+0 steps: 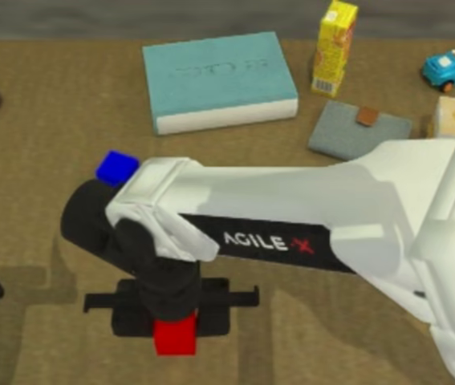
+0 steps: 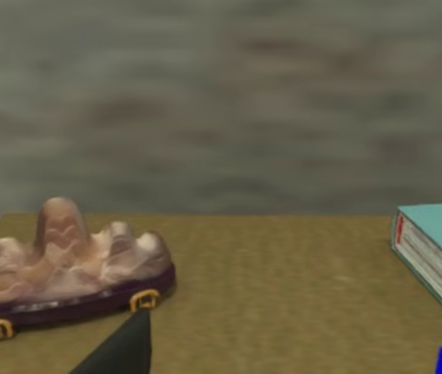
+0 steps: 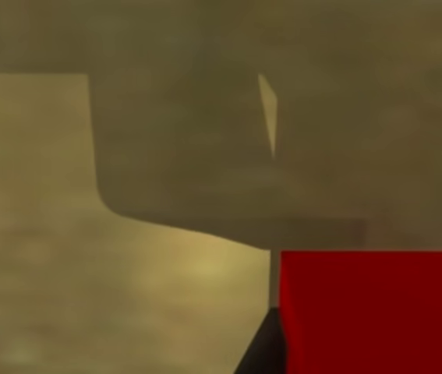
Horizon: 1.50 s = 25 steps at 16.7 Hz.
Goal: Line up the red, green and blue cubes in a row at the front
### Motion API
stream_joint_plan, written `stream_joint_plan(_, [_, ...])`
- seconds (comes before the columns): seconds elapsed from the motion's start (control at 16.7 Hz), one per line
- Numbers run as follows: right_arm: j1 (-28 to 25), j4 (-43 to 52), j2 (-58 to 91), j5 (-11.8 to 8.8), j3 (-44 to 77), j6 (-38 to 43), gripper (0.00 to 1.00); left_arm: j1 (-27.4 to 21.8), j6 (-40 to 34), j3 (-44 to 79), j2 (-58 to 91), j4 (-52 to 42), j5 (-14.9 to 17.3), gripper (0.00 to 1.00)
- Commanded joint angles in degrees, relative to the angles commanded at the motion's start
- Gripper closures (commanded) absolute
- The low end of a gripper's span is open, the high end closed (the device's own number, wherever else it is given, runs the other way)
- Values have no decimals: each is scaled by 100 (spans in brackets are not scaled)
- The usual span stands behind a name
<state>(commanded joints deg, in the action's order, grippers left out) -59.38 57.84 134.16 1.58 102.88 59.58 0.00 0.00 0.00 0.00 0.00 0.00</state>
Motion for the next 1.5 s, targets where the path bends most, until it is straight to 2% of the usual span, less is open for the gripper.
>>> stream_joint_plan(0.42, [0, 0, 0, 0, 0, 0, 2, 0, 0, 0, 0, 0, 0, 0])
stream_joint_plan(1.02, [5, 20, -4, 0, 20, -1, 0, 0, 0, 0, 0, 0, 0, 0])
stream_joint_plan(1.5, [-60, 1342, -353, -4, 984, 11, 0, 0, 0, 0, 0, 0, 0, 0])
